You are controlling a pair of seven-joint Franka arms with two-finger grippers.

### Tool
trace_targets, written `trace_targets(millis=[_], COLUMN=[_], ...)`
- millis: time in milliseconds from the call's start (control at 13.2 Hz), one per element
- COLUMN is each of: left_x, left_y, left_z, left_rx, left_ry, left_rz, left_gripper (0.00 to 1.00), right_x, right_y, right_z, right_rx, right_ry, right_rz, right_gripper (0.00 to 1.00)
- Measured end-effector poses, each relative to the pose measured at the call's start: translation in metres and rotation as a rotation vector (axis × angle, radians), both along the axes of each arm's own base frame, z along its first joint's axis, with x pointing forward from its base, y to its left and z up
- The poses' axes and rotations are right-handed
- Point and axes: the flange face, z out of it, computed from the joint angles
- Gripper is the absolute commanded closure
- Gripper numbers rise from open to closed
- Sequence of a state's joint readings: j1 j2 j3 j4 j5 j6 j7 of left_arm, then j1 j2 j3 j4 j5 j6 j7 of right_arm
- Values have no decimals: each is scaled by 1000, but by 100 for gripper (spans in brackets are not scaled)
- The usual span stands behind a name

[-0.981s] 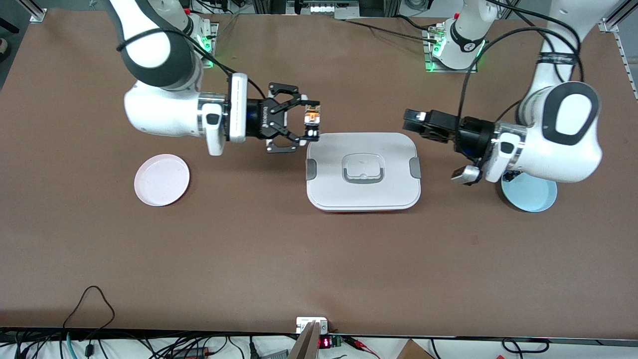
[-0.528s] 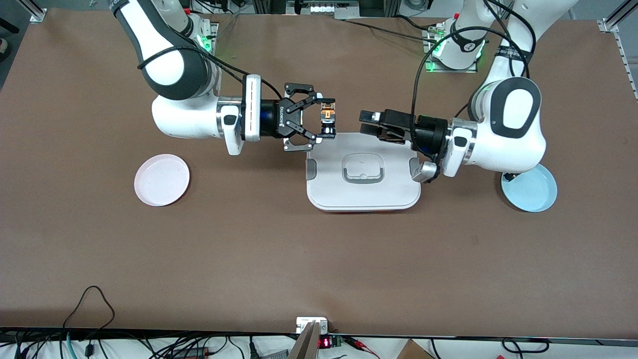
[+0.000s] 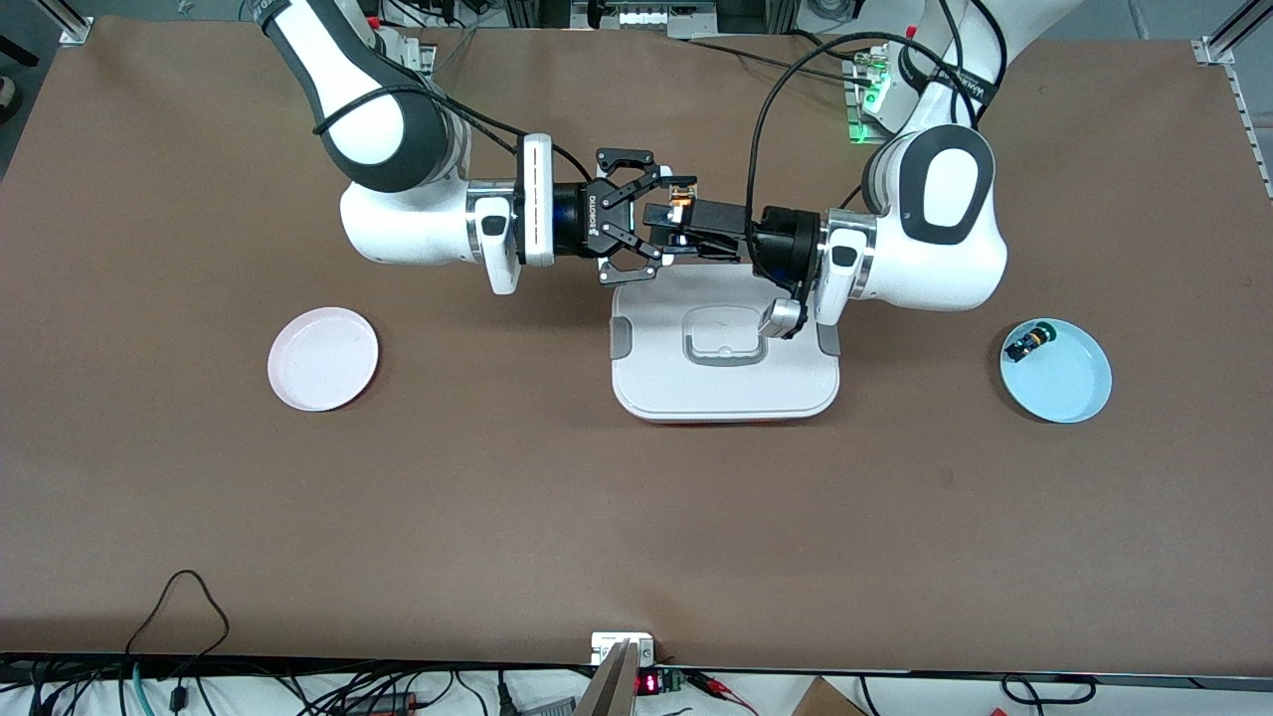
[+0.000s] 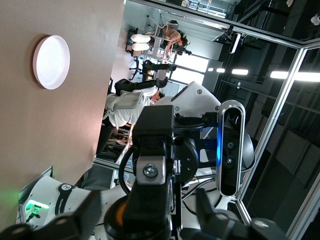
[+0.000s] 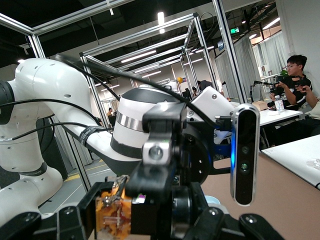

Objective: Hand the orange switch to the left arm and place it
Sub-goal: 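Carry the switch above the box while the left gripper grasps it, then open the right gripper and withdraw while the left gripper pulls back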

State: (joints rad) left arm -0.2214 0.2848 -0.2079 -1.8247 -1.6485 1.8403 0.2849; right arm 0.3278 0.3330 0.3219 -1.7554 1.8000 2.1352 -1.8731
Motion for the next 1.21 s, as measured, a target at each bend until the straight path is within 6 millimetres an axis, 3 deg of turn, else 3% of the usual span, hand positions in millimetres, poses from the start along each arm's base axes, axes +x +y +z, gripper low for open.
trace_targets(millis=[226,377,604,830,1057,1132,1208], left_x=[2,2,4,2,2,2,2], left_y=[9,20,39,39,39,39,39], left_z=[6,11,14,11,10,11,11], left_rx=[-8,-5,5,16,16,16,16], left_ry=[43,65,72,80,81,81,81], left_rz=[-6,-36,-63,-68,-68,-68,-68], left_gripper=[32,34,56,77,78,78,78], right_x=[1,1,2,3,3,3,3], right_y=[-1,-1,-2,-2,-3,-3,-3], right_z=[0,1,1,3,3,3,3], right_rx=[-1,2,0,3,2,2,2], right_ry=[1,1,1,-1,-1,-1,-1], right_rz=[-5,-7,-11,-15,-16,-16,-16], right_gripper=[91,91,91,91,91,87,5])
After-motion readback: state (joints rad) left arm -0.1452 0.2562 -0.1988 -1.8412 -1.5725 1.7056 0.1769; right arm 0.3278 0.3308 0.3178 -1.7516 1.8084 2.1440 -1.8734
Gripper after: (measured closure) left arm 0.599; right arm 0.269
